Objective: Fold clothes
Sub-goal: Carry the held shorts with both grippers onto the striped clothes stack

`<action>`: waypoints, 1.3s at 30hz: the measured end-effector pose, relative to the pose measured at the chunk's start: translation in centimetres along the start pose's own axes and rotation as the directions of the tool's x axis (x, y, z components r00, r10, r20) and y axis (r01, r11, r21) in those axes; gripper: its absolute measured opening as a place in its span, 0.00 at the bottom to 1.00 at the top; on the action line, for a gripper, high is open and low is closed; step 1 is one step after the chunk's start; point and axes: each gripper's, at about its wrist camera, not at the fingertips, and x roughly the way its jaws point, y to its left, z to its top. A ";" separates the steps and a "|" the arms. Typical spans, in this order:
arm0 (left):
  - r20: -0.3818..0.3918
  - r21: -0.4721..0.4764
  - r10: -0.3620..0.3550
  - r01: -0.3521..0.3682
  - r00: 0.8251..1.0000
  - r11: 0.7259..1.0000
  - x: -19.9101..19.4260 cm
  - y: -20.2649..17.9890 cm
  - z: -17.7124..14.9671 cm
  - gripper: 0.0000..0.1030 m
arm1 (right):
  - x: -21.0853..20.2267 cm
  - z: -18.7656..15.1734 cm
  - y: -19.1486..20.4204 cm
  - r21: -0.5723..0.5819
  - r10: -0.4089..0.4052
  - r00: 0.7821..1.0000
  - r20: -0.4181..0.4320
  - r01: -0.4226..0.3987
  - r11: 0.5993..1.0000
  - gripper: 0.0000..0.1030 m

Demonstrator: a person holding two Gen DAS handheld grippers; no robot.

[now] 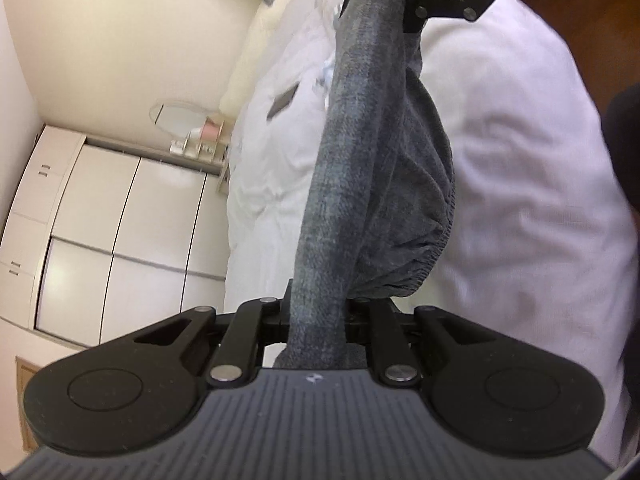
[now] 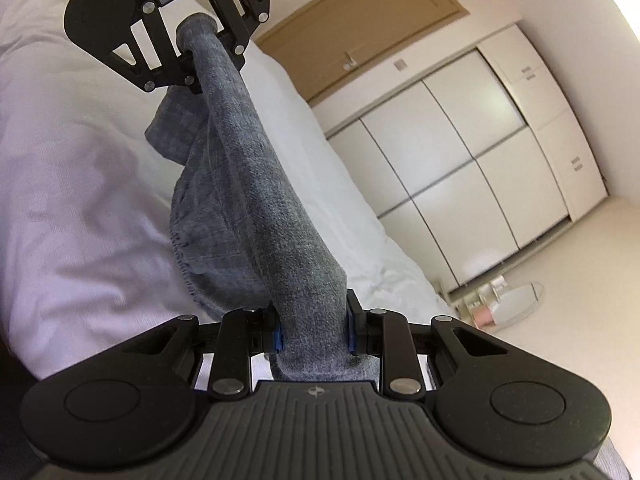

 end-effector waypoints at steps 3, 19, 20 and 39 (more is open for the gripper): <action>0.046 -0.002 0.002 -0.002 0.999 1.000 0.1 0.1 2.1 0.12 | -1.4 -1.4 -1.3 0.016 -0.038 0.999 -0.029 0.039 0.999 0.24; 0.336 0.062 -0.059 0.041 0.940 0.997 4.5 1.1 12.6 0.12 | -6.9 -8.9 -6.6 0.038 -0.154 0.956 -0.251 0.169 0.985 0.24; 0.354 0.071 -0.066 0.044 0.933 0.997 5.2 1.3 13.4 0.12 | -7.2 -9.5 -7.1 0.047 -0.160 0.950 -0.269 0.179 0.983 0.24; 0.393 0.128 -0.182 0.142 0.901 0.982 34.0 -0.6 26.6 0.17 | 10.1 -24.3 -21.0 -0.021 -0.401 0.801 -0.444 0.438 0.899 0.26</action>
